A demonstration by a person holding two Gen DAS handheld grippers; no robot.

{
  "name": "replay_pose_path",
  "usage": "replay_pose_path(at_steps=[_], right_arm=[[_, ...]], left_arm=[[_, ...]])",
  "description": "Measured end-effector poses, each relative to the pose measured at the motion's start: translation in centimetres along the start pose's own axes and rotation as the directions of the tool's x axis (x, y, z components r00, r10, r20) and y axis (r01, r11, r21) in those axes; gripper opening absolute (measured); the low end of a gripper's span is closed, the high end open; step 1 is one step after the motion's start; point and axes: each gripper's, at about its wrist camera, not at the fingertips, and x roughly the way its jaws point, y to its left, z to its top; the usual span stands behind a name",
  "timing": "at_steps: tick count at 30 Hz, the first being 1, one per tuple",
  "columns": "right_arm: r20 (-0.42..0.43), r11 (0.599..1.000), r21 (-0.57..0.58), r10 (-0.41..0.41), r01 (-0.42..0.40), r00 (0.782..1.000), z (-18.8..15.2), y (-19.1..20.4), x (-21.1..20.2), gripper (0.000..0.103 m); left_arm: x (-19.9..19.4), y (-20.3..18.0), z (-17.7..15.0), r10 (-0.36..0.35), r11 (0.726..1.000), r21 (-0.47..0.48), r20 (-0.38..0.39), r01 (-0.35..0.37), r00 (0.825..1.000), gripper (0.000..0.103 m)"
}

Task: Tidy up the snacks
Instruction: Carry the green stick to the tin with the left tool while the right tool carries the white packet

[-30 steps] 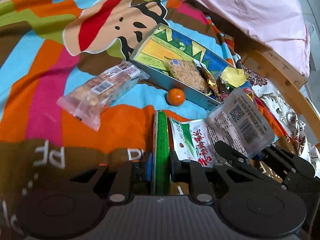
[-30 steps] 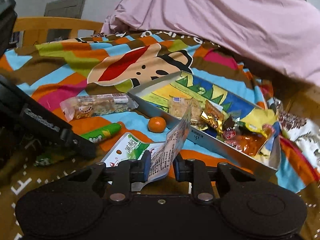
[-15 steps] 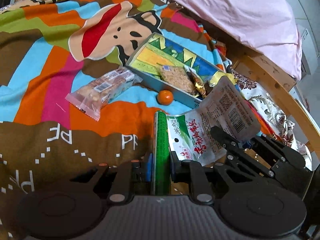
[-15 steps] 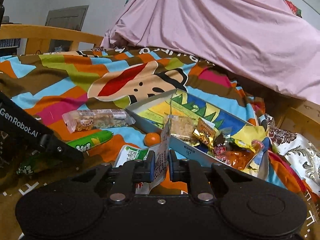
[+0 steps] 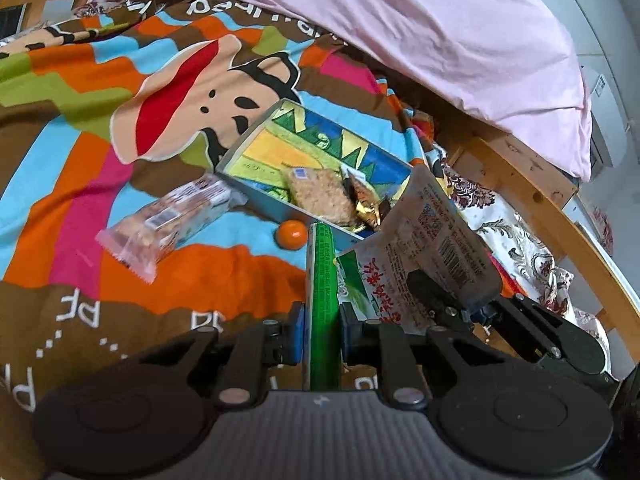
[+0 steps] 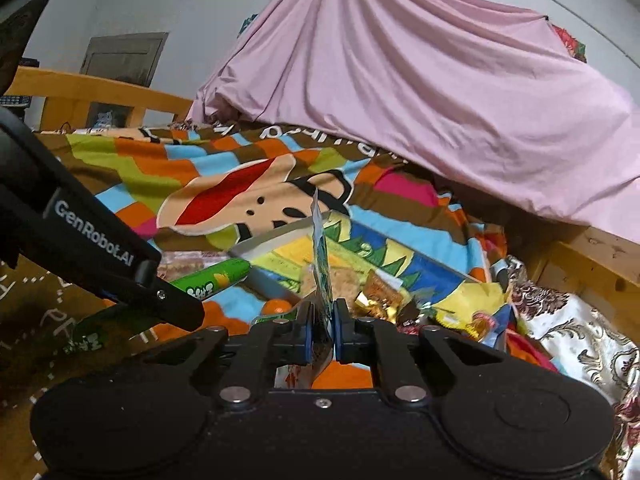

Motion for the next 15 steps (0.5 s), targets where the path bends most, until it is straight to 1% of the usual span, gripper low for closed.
replay_pose_path(at_steps=[4, 7, 9, 11, 15], right_arm=[[0.03, 1.0, 0.019, -0.017, 0.016, 0.999, 1.0, -1.5, 0.8, 0.01], [0.055, 0.999, 0.039, -0.019, 0.017, 0.998, 2.2, -3.1, 2.1, 0.01], [0.083, 0.998, 0.059, -0.021, 0.016, 0.996, 3.0, -4.3, 2.9, 0.01], [0.109, 0.997, 0.07, -0.03, 0.023, 0.994, 3.6, -5.5, 3.9, 0.01], [0.138, 0.991, 0.128, -0.042, 0.024, 0.99, 4.5, -8.5, 6.8, 0.01]], left_arm=[[0.8, -0.6, 1.1, 0.01, 1.0, 0.003, 0.008, -0.01, 1.0, 0.019], [1.7, -0.9, 2.9, 0.007, 1.0, -0.013, 0.02, -0.007, 1.0, 0.019], [2.8, -1.0, 4.3, 0.0, 0.999, -0.037, 0.021, 0.0, 1.0, 0.019], [4.0, -1.3, 5.9, 0.011, 0.999, -0.041, 0.022, -0.01, 1.0, 0.019], [6.8, -2.4, 9.2, 0.035, 0.999, -0.003, 0.047, -0.035, 0.998, 0.019]])
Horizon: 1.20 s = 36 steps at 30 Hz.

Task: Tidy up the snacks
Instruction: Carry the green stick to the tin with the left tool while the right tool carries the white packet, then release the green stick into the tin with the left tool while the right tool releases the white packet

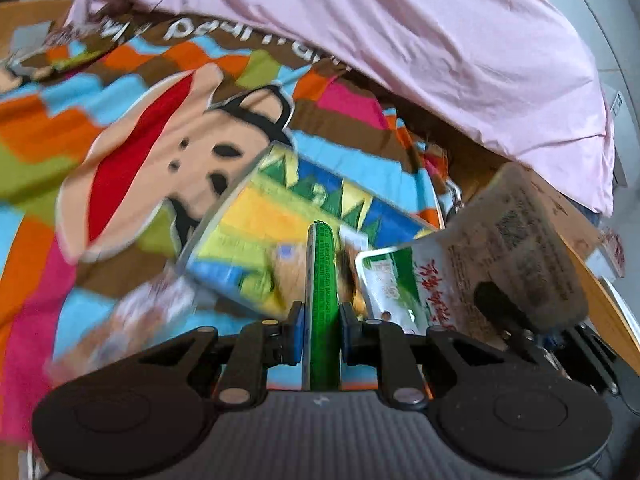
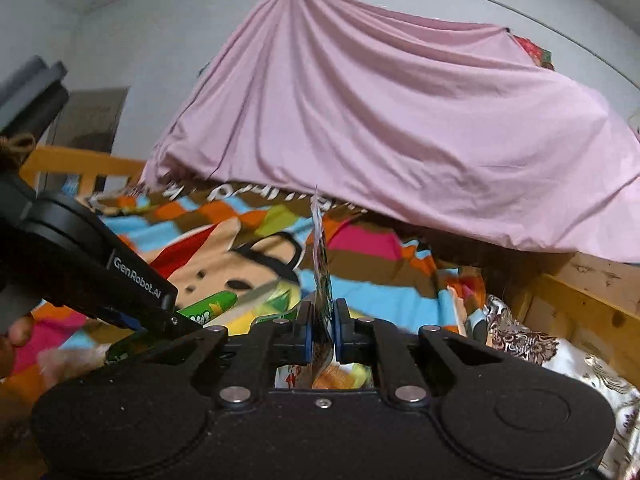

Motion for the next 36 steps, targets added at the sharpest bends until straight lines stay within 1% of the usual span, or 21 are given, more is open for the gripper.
replay_pose_path(at_steps=[4, 10, 15, 17, 22, 25, 28, 32, 33, 34, 35, 36], right_arm=[[0.018, 0.999, 0.041, 0.0, 0.0, 1.0, -0.3, -2.4, 3.1, 0.01], [0.025, 0.995, 0.103, -0.003, 0.0, 1.0, -2.5, -5.1, 7.2, 0.01], [-0.037, 0.984, 0.177, -0.027, 0.033, 0.999, -5.3, -7.3, 9.7, 0.01], [-0.064, 0.978, 0.206, -0.033, 0.046, 0.997, -6.0, -8.0, 10.4, 0.01], [-0.107, 0.967, 0.252, -0.019, 0.046, 0.994, -6.9, -9.2, 11.2, 0.011], [-0.127, 0.962, 0.269, -0.018, 0.052, 0.992, -7.2, -9.8, 11.4, 0.012], [-0.155, 0.958, 0.275, -0.033, 0.075, 0.987, -7.5, -10.2, 11.7, 0.015], [-0.187, 0.957, 0.274, -0.049, 0.1, 0.981, -7.7, -10.6, 12.0, 0.022], [-0.191, 0.958, 0.268, -0.054, 0.105, 0.98, -7.7, -10.6, 12.0, 0.031], [-0.192, 0.96, 0.258, -0.058, 0.108, 0.98, -7.6, -10.5, 11.9, 0.036], [-0.193, 0.962, 0.246, -0.067, 0.114, 0.979, -7.6, -10.5, 11.9, 0.047], [-0.19, 0.964, 0.236, -0.075, 0.12, 0.979, -7.5, -10.4, 11.8, 0.056]], left_arm=[[3.4, -1.0, 2.3, -0.01, 1.0, 0.02, 0.017, 0.01, 1.0, 0.019], [9.6, -2.1, 3.6, -0.007, 1.0, 0.017, -0.023, 0.008, 1.0, 0.019], [13.2, -3.8, 4.2, -0.005, 0.995, 0.102, -0.021, 0.008, 1.0, 0.019], [14.4, -4.3, 4.2, -0.004, 0.993, 0.114, -0.026, 0.007, 1.0, 0.019], [16.7, -5.5, 3.8, 0.017, 0.99, 0.142, -0.038, -0.012, 0.999, 0.019], [17.7, -6.0, 3.4, 0.027, 0.988, 0.151, -0.049, -0.019, 0.998, 0.019], [18.4, -6.5, 2.9, 0.037, 0.986, 0.163, -0.059, -0.027, 0.998, 0.019], [18.7, -6.7, 2.5, 0.049, 0.986, 0.161, -0.07, -0.037, 0.996, 0.019], [18.8, -6.7, 2.5, 0.05, 0.987, 0.157, -0.072, -0.038, 0.996, 0.019], [18.7, -6.7, 2.4, 0.052, 0.988, 0.151, -0.07, -0.041, 0.996, 0.021], [18.6, -6.7, 2.4, 0.05, 0.989, 0.146, -0.068, -0.04, 0.996, 0.021], [18.5, -6.6, 2.5, 0.045, 0.989, 0.141, -0.066, -0.036, 0.997, 0.025]])
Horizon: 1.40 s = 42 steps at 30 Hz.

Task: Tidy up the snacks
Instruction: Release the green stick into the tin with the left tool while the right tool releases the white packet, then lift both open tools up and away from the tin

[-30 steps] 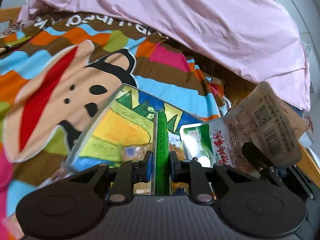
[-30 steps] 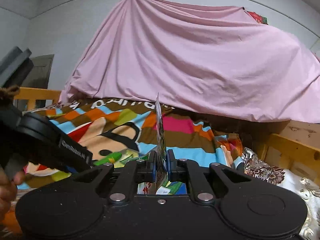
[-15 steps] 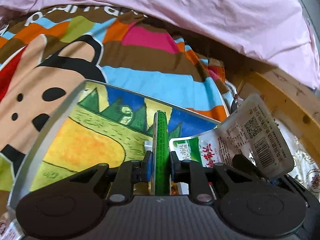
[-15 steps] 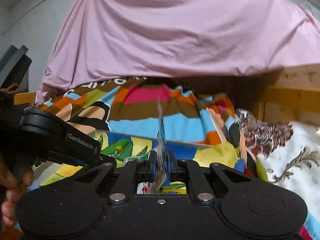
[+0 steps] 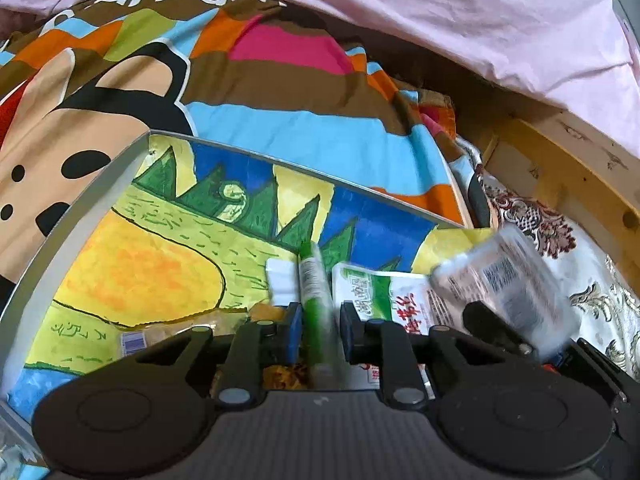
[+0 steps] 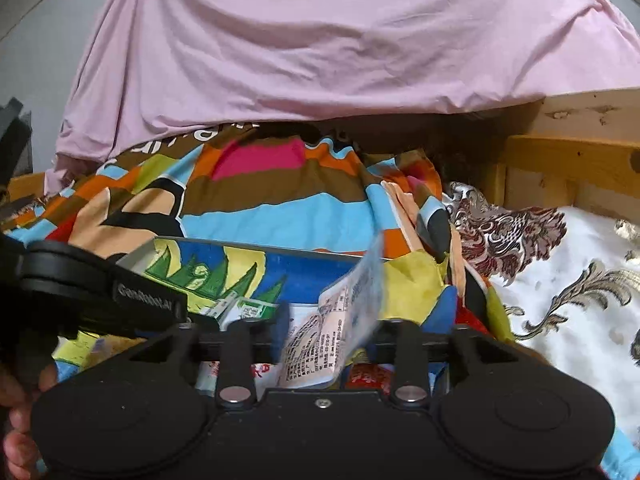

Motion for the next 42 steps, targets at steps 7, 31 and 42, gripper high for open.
replay_pose_path(at_steps=[7, 31, 42], right_arm=[[0.09, 0.997, -0.037, -0.058, 0.061, 0.994, 0.9, -0.2, -2.1, 0.083], [0.282, 0.998, -0.016, -0.054, 0.061, 0.958, 6.2, 4.7, -20.0, 0.102], [0.244, 0.999, -0.043, -0.02, 0.031, 0.97, 4.5, 8.1, -26.5, 0.102]], left_arm=[[-1.8, 0.2, 0.4, 0.003, 1.0, -0.019, 0.03, -0.003, 1.0, 0.047], [-21.2, 2.5, -1.9, 0.036, 0.998, -0.062, 0.327, -0.017, 0.944, 0.102], [-29.4, 5.0, -6.8, 0.114, 0.993, -0.044, 0.367, -0.105, 0.923, 0.102]])
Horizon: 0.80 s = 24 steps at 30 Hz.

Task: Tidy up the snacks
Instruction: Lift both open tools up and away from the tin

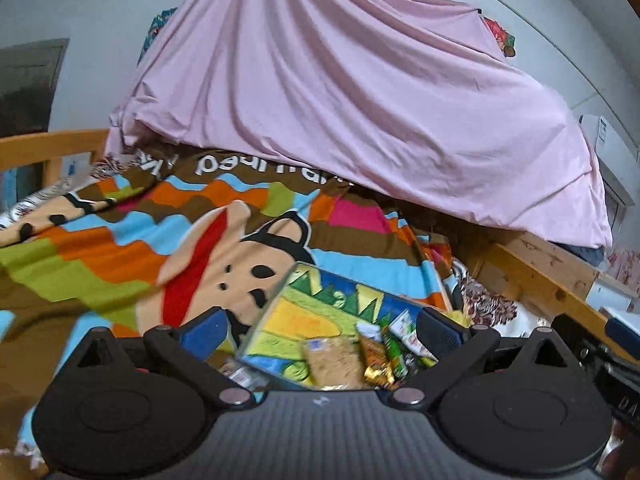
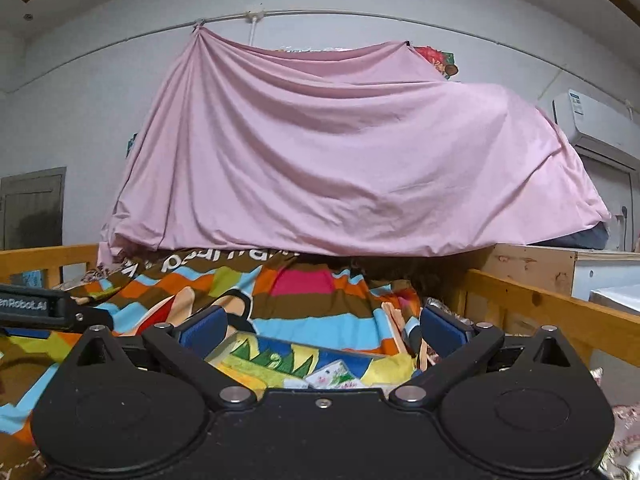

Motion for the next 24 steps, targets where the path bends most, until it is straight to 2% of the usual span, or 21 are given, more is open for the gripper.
replay_pose_path(at_steps=[12, 24], right_arm=[[-0.07, 0.998, 0.001, 0.058, -0.058, 0.996, -2.1, 3.7, -4.1, 0.102], [-0.192, 0.992, -0.016, 0.121, -0.127, 0.974, -4.6, 6.7, -4.7, 0.102]], left_arm=[[-5.4, 4.2, -2.1, 0.086, 0.996, -0.023, -0.039, -0.087, 0.995, 0.102], [-7.0, 7.5, -4.0, 0.17, 0.985, 0.001, -0.083, -0.171, 0.982, 0.103]])
